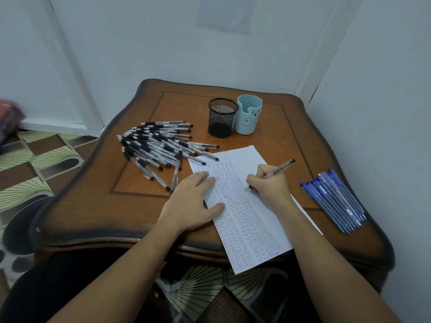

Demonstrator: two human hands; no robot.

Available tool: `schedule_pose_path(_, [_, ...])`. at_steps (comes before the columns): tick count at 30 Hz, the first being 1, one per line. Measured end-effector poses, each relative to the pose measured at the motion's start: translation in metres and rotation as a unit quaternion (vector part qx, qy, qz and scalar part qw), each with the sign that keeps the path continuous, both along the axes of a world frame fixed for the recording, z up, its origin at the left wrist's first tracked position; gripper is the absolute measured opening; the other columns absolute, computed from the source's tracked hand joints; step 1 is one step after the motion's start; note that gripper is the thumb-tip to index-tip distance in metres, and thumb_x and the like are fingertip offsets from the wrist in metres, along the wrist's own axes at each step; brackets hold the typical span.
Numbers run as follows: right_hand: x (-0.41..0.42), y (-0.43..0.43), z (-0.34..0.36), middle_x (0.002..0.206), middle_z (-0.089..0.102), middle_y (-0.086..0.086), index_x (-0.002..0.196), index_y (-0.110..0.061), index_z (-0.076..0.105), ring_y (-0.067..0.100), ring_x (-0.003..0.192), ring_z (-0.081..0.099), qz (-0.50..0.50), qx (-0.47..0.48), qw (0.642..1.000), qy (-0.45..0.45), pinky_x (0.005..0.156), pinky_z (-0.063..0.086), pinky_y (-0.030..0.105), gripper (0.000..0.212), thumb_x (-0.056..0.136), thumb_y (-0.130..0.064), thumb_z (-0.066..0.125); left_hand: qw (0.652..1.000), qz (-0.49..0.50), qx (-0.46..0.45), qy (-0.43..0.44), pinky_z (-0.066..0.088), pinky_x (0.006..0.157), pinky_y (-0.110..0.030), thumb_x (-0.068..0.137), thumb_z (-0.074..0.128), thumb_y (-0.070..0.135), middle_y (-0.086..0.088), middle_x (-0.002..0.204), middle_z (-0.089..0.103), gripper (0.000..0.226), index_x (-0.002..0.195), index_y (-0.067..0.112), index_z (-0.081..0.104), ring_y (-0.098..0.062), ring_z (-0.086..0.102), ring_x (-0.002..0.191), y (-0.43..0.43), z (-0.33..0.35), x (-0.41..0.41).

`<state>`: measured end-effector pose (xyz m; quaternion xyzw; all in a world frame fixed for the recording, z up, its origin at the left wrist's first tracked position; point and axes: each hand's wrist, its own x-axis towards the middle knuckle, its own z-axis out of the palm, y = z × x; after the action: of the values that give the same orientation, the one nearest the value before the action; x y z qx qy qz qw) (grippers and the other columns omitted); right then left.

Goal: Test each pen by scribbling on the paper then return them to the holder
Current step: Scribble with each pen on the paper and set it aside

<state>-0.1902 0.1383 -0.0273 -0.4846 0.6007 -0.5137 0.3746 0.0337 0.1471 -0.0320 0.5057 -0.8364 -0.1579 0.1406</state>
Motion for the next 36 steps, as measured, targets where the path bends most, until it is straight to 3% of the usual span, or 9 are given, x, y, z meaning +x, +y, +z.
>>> schedule_pose_path(9, [-0.0003,-0.0004,-0.0021,0.057,0.030,0.002,0.051,-0.018,0.035,0.008,0.051,0.038,-0.001,-0.013,1.000,0.007,0.051,0.050,0.027,0.050,0.081,0.007,0.066,1.000,0.002,0.005,0.001,0.019,0.117,-0.036,0.068,0.025,0.077,0.004,0.156,0.026,0.096,0.149,0.025,0.034,-0.013,0.020,0.143,0.0004,0.0002,0.0002])
schedule_pose_path(12, [-0.0005,-0.0016,-0.0034,0.058,0.032,0.003,0.052,-0.017,0.035,0.011,0.053,0.041,0.002,-0.008,1.000,0.006,0.058,0.055,0.032,0.048,0.080,0.006,0.067,1.000,0.002,0.003,0.003,0.019,0.117,-0.036,0.069,0.026,0.078,0.004,0.156,0.027,0.096,0.148,0.025,0.035,-0.014,0.021,0.143,-0.0004,-0.0006,0.0001])
schedule_pose_path(20, [-0.0016,-0.0029,-0.0051,0.055,0.029,-0.001,0.049,-0.023,0.032,0.021,0.058,0.039,0.005,-0.003,1.000,0.014,0.065,0.052,0.040,0.053,0.079,0.005,0.066,1.000,0.007,0.001,0.011,0.017,0.116,-0.034,0.069,0.024,0.076,0.003,0.156,0.029,0.096,0.148,0.024,0.037,-0.013,0.022,0.142,0.0005,0.0006,-0.0008])
schedule_pose_path(25, [-0.0029,-0.0055,-0.0075,0.052,0.031,-0.004,0.048,-0.021,0.034,0.013,0.049,0.044,0.003,0.002,1.000,0.000,0.067,0.053,0.045,0.052,0.080,0.006,0.066,1.000,0.005,0.006,0.006,0.017,0.116,-0.034,0.069,0.024,0.077,0.005,0.156,0.027,0.096,0.148,0.025,0.035,-0.012,0.021,0.142,0.0015,0.0013,-0.0003])
schedule_pose_path(32, [-0.0049,-0.0052,-0.0086,0.059,0.027,0.008,0.055,-0.011,0.033,0.022,0.056,0.040,-0.011,-0.014,1.000,0.006,0.066,0.054,0.045,0.043,0.079,0.006,0.065,1.000,0.002,0.003,0.008,0.018,0.116,-0.034,0.069,0.024,0.077,0.004,0.155,0.029,0.095,0.148,0.024,0.037,-0.013,0.022,0.142,0.0013,0.0006,-0.0006])
schedule_pose_path(36, [-0.0021,-0.0032,-0.0073,0.055,0.029,0.000,0.053,-0.016,0.033,0.012,0.050,0.040,-0.002,-0.013,1.000,0.015,0.063,0.052,0.040,0.047,0.081,0.006,0.065,1.000,0.003,0.003,0.007,0.019,0.117,-0.035,0.069,0.024,0.077,0.004,0.155,0.028,0.096,0.148,0.024,0.036,-0.013,0.022,0.142,0.0010,0.0014,-0.0010])
